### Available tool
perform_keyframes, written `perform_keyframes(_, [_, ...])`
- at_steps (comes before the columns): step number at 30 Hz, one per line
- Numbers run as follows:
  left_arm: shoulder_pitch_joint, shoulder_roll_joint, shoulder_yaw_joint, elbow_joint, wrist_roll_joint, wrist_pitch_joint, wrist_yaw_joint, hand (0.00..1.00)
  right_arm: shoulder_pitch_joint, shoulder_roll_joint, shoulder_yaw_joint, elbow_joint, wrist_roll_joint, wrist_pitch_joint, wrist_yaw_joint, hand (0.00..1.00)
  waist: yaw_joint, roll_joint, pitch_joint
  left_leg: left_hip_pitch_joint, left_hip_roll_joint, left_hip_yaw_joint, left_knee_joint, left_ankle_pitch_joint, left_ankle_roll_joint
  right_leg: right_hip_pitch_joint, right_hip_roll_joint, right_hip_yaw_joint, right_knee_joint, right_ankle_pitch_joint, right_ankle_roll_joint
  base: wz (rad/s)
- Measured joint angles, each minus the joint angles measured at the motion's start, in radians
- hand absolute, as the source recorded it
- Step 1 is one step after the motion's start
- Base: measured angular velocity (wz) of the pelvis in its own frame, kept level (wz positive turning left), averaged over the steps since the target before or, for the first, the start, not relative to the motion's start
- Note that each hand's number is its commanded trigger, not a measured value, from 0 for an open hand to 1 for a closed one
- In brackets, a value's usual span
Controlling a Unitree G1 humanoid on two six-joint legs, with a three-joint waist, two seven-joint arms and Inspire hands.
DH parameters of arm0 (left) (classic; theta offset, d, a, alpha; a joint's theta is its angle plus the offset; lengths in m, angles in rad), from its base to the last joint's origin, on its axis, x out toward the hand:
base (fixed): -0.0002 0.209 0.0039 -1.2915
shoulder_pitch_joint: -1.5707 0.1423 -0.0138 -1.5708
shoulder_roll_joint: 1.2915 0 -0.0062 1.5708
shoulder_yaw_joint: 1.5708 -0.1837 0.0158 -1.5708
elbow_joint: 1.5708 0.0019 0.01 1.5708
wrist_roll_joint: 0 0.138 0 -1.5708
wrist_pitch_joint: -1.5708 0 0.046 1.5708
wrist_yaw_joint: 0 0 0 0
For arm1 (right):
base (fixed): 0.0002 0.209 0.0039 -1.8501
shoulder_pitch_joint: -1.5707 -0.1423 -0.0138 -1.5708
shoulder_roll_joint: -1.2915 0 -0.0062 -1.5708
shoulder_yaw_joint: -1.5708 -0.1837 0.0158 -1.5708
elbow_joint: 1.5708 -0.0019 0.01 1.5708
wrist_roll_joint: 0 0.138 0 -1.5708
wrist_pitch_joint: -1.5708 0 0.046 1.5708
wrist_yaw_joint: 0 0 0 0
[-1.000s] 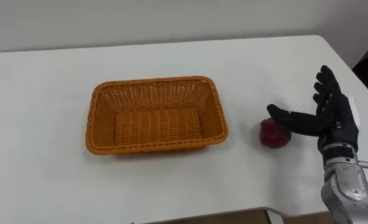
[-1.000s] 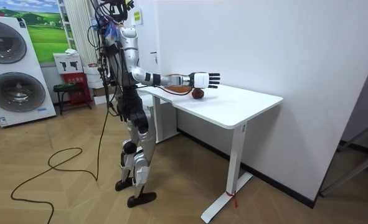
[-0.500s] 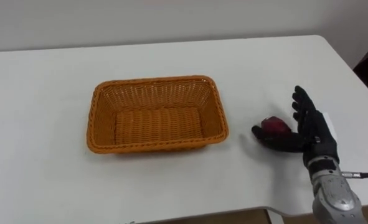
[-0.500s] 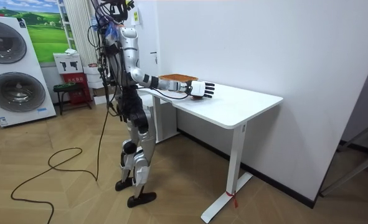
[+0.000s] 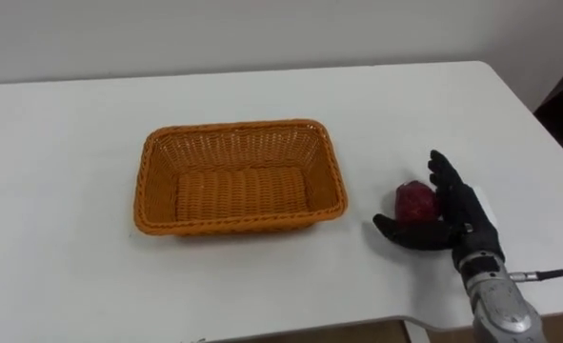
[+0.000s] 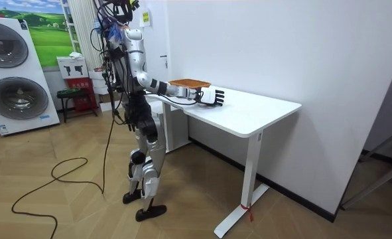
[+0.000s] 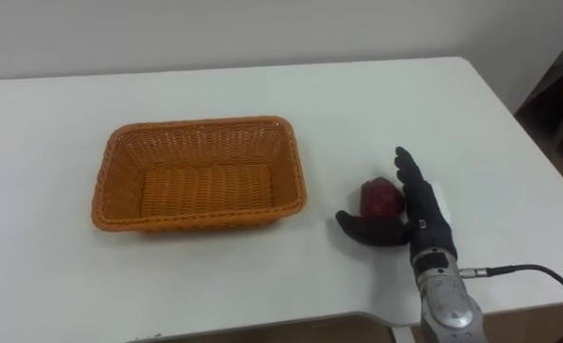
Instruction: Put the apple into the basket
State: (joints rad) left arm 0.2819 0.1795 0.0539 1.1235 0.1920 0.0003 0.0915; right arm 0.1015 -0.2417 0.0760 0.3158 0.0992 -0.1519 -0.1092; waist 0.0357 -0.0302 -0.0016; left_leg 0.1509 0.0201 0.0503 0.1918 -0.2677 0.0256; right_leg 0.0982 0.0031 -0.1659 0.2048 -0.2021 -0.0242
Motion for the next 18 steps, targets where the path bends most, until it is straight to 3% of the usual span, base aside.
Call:
perform_keyframes(4, [0.003,0.000,0.001,-0.001,0.000,0.000,-0.017,0.00,0.000,0.000,-0.004,0.001,-0.018,0.000,0.001,1.00,-0.001,-0.004,0.0015,0.000,0.000,0.000,0.003,0.000,0.000,0.001,0.000,0.000,0.000,0.000,0.000,0.00])
perform_keyframes(8, [0.009,-0.002,0.001,-0.026,0.000,0.004,-0.021,0.00,-0.007,0.002,-0.036,0.065,-0.040,-0.030,-0.003,1.00,-0.001,-0.015,-0.0033,0.000,0.000,0.000,0.006,0.000,0.000,0.004,0.000,0.003,-0.001,0.000,0.000,0.00])
perform_keyframes(18, [0.012,-0.001,0.001,-0.045,-0.001,0.006,-0.022,0.00,-0.005,0.003,-0.052,0.081,-0.049,-0.043,-0.009,1.00,-0.001,-0.014,-0.0029,0.001,0.000,0.000,0.006,0.000,0.000,0.004,0.000,0.003,-0.001,0.001,-0.001,0.00])
